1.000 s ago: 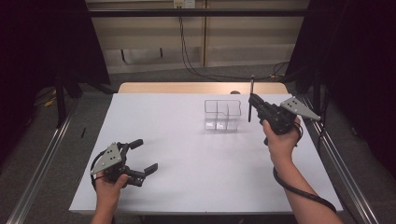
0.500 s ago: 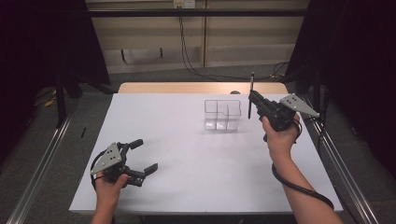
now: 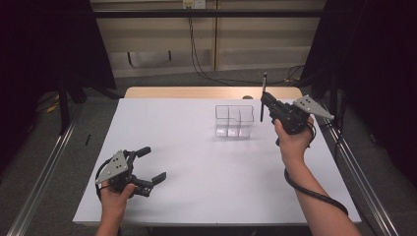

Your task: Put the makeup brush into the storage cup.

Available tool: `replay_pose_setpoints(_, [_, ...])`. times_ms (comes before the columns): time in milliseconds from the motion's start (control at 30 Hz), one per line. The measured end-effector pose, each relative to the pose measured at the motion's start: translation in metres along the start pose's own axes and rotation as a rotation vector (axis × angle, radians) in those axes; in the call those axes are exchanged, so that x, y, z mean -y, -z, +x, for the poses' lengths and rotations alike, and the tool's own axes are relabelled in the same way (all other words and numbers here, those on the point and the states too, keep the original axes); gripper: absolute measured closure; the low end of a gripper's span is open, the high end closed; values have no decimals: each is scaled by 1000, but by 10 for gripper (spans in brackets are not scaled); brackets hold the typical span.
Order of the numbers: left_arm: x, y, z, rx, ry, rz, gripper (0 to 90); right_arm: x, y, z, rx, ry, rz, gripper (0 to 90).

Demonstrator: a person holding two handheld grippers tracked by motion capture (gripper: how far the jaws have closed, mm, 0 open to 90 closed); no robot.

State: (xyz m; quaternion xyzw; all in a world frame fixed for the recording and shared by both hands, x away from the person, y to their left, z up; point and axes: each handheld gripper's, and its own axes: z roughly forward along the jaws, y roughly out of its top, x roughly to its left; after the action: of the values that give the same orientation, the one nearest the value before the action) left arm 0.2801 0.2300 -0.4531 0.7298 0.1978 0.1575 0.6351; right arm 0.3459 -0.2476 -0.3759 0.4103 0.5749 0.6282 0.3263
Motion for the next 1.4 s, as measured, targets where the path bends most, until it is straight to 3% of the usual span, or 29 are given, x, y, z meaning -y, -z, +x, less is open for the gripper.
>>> replay_pose_setpoints(1400, [1, 2, 0, -3, 4, 3, 0, 6, -30, 1, -6, -1, 13, 844])
